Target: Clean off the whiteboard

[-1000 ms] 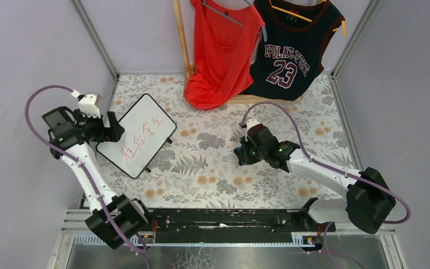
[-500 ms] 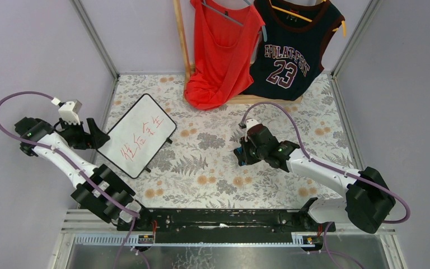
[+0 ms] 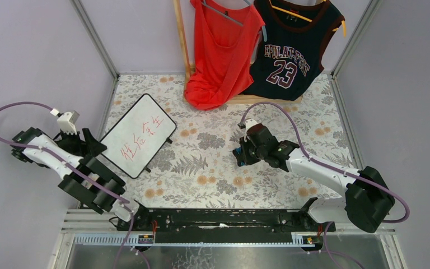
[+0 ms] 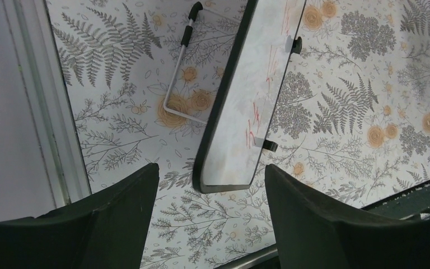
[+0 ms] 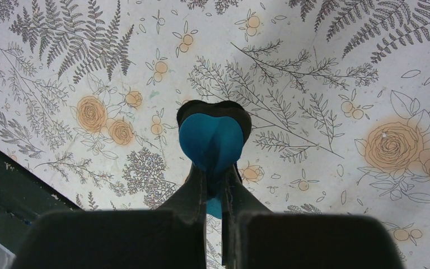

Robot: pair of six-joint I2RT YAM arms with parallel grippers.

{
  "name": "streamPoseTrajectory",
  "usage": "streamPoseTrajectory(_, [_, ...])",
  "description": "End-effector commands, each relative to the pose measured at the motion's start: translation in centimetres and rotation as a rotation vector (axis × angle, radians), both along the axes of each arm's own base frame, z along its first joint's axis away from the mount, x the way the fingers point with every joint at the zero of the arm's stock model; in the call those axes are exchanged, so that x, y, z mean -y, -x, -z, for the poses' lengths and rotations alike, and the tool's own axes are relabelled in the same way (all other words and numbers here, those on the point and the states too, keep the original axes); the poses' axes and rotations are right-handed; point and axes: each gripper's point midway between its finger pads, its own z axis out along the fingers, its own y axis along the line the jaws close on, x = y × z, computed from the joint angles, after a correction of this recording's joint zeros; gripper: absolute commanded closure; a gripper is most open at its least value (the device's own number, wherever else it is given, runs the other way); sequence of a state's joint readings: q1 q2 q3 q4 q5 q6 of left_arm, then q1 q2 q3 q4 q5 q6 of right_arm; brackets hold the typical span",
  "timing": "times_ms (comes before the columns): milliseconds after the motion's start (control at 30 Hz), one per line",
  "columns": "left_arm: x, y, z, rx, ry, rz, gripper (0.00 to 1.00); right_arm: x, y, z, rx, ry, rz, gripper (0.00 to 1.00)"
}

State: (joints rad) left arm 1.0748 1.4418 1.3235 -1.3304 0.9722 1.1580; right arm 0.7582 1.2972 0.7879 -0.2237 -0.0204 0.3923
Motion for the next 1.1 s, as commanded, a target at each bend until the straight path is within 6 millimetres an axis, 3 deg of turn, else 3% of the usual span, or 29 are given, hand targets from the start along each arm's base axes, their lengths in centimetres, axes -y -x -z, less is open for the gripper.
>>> streamPoseTrajectory(0, [-0.3, 0.1, -0.3, 0.023, 0.048, 0.031, 0.33, -1.5, -1.2, -2.3, 0.051, -0.055, -0.013, 1.00])
streamPoseTrajectory(433, [-1.1, -1.0, -0.1, 0.058, 0.120, 0.030, 0.39, -2.4, -1.5, -2.9, 0.047, -0.062, -0.024, 1.00])
streamPoseTrajectory(867, [-0.9, -0.5, 1.5, 0.032, 0.128, 0.050, 0.56, -2.9, -1.4, -2.6, 0.037, -0.057, -0.031, 1.00])
streamPoseTrajectory(1067, [-0.7, -0.3, 2.2, 0.019, 0.137, 0.058, 0.58, -3.0, -1.4, -2.5, 0.036, -0.052, -0.030, 1.00])
